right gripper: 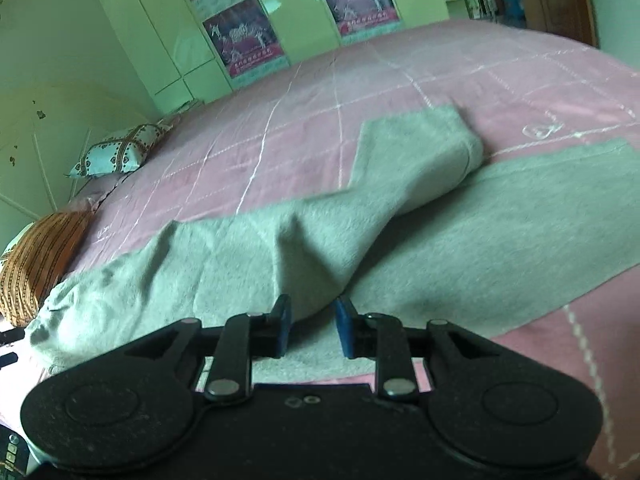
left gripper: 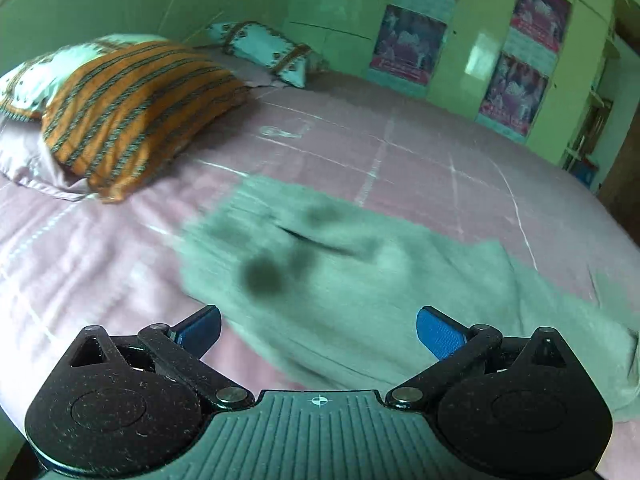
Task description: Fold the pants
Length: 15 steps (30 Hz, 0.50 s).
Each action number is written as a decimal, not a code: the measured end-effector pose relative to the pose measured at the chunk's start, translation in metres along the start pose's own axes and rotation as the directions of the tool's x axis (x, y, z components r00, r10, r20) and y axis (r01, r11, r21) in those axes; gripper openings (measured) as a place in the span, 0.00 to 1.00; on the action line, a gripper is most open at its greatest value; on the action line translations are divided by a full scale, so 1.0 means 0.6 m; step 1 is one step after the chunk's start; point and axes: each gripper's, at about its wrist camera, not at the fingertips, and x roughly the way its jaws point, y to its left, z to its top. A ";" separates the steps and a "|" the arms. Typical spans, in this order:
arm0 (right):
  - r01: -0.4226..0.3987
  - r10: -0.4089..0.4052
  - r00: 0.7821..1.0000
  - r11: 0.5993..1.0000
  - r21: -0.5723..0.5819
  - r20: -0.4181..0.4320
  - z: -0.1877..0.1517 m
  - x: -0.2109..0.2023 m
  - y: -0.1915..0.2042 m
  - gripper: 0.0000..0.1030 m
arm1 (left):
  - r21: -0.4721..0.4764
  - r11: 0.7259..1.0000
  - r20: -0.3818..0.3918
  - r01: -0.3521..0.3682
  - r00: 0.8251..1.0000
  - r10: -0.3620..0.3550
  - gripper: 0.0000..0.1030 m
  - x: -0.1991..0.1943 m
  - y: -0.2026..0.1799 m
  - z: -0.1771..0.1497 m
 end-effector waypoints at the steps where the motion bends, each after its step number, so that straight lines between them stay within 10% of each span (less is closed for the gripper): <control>1: 0.001 -0.001 1.000 1.000 -0.006 0.005 0.003 -0.001 0.002 0.17 | 0.022 1.000 -0.003 -0.010 1.000 0.010 1.00 0.004 -0.028 -0.010; 8: 0.025 -0.017 0.998 0.991 -0.128 0.065 0.027 -0.010 0.033 0.17 | 0.265 0.958 0.025 -0.113 0.994 0.111 1.00 0.014 -0.205 -0.066; 15: 0.096 -0.096 0.995 0.961 -0.258 0.012 0.049 0.072 0.077 0.16 | 0.260 0.961 -0.059 -0.088 0.992 0.107 1.00 0.035 -0.202 -0.098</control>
